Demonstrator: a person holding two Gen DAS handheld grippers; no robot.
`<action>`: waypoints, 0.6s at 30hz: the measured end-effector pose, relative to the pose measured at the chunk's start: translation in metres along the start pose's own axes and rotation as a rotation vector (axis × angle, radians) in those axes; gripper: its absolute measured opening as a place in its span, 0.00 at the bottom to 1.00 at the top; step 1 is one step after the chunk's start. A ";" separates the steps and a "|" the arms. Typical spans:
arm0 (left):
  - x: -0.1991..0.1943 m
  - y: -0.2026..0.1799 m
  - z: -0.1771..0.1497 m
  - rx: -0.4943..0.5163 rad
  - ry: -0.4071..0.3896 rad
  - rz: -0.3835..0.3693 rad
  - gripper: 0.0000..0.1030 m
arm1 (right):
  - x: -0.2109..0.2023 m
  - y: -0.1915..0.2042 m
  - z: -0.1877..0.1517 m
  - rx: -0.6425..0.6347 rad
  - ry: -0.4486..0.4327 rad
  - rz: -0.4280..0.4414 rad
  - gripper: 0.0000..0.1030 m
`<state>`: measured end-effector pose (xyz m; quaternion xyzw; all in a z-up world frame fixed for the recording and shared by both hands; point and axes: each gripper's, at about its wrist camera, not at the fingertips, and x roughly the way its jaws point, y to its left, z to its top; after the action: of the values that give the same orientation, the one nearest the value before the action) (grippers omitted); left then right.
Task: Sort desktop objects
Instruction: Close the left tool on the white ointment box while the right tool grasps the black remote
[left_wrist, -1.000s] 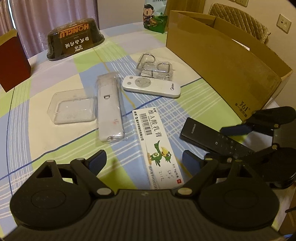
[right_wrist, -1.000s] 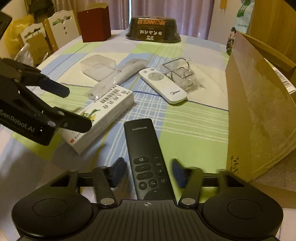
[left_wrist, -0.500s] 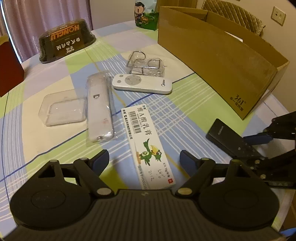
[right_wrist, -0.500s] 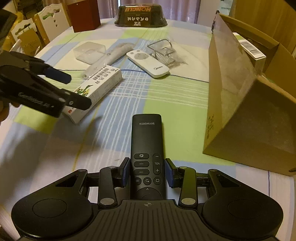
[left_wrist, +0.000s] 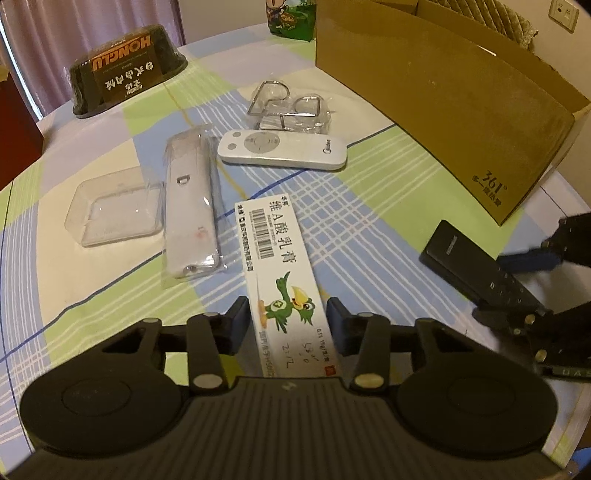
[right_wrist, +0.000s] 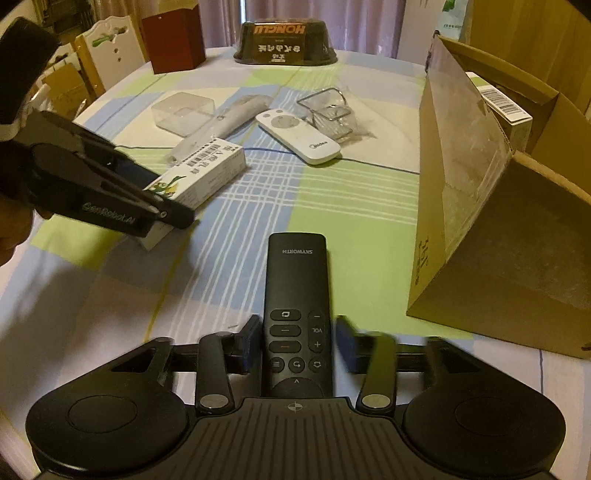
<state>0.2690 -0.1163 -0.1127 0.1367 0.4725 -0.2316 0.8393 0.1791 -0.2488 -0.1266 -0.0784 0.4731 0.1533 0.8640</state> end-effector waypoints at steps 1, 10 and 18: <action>0.000 0.000 0.000 -0.001 0.001 0.001 0.39 | 0.001 0.000 0.001 0.005 -0.001 0.000 0.62; 0.000 0.001 -0.002 -0.001 -0.002 0.001 0.39 | 0.006 0.002 0.005 0.011 -0.012 0.005 0.61; -0.004 0.004 -0.002 0.002 -0.009 -0.003 0.33 | 0.006 0.003 0.010 0.009 -0.006 -0.010 0.37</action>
<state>0.2677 -0.1108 -0.1103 0.1359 0.4686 -0.2342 0.8409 0.1896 -0.2422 -0.1263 -0.0763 0.4710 0.1472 0.8664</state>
